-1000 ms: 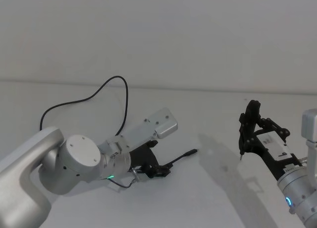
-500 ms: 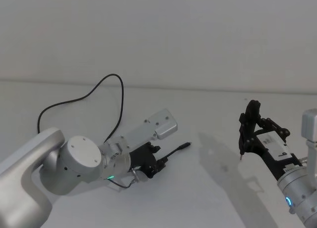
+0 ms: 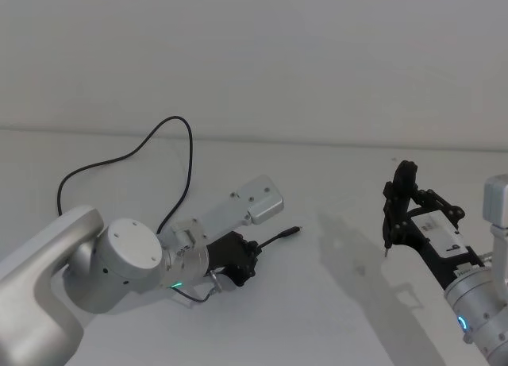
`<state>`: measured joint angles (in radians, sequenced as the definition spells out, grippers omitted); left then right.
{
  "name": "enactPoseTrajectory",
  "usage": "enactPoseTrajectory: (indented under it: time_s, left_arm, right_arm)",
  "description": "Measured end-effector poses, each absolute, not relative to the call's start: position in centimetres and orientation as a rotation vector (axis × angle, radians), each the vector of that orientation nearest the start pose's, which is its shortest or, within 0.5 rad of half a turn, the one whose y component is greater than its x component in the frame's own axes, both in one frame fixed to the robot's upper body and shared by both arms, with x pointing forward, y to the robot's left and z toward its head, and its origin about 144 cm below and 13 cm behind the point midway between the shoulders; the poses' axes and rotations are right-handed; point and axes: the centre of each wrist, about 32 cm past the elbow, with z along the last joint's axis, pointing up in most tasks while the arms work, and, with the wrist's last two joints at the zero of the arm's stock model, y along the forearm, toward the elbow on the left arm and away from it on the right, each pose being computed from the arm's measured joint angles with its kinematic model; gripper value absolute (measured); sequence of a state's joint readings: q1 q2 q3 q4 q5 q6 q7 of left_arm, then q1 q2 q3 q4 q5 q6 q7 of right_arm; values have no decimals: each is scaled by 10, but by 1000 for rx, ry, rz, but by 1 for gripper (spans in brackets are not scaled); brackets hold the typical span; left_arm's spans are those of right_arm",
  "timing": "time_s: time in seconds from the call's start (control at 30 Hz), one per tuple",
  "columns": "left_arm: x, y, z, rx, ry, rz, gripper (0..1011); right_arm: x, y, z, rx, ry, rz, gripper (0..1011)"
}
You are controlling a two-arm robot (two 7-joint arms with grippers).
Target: Pick up the data cable with the one hand.
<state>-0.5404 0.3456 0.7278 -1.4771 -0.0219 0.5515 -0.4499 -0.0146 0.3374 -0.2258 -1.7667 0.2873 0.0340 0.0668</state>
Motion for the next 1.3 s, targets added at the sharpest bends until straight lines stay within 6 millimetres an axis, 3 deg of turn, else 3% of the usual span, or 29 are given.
enactPoseTrajectory:
  time_s: [0.4, 0.83, 1.3]
  left_arm:
    - [534, 143, 1237, 637, -191, 651, 35]
    - [523, 174, 1257, 474, -213, 624, 35]
    - [512, 197, 1275, 381, -233, 558, 35]
  right_arm:
    - [446, -237, 1200, 59, -117, -1209, 268]
    - [448, -231, 1230, 194, -159, -1134, 268]
    - [443, -221, 1247, 325, -134, -1073, 268]
